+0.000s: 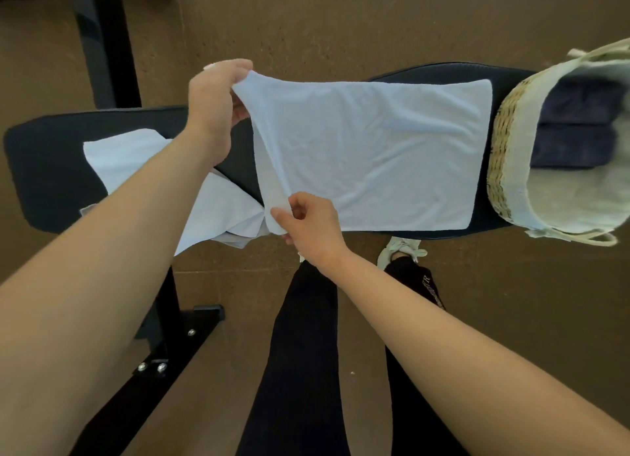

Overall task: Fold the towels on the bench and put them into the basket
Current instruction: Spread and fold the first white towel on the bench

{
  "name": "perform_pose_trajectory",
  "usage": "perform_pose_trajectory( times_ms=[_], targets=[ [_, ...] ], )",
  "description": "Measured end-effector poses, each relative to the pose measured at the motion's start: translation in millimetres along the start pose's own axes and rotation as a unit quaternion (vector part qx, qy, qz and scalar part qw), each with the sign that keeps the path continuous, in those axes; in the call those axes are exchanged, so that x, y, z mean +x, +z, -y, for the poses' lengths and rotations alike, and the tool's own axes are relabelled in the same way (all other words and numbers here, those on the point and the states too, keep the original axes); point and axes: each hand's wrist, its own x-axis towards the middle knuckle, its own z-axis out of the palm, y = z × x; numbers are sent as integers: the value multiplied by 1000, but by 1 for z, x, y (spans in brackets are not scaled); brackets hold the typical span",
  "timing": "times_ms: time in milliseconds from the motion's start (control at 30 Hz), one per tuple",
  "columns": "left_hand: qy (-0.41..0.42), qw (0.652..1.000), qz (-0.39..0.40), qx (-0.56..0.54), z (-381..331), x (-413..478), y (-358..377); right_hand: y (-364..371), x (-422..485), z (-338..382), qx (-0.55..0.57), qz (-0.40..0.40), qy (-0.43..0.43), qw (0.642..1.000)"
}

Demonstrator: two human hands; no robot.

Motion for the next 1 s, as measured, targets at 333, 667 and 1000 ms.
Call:
perform_pose_trajectory(
  times_ms=[333, 667, 1000],
  targets=[
    [65, 972, 168, 150, -9, -19, 132, -118, -36, -75, 21, -134, 55, 989],
    [228, 807, 240, 489, 13, -29, 254, -203, -47, -141, -21, -194, 112, 974],
    [263, 775, 208, 536, 20, -44, 346, -251, -36, -173, -19, -213, 124, 969]
  ],
)
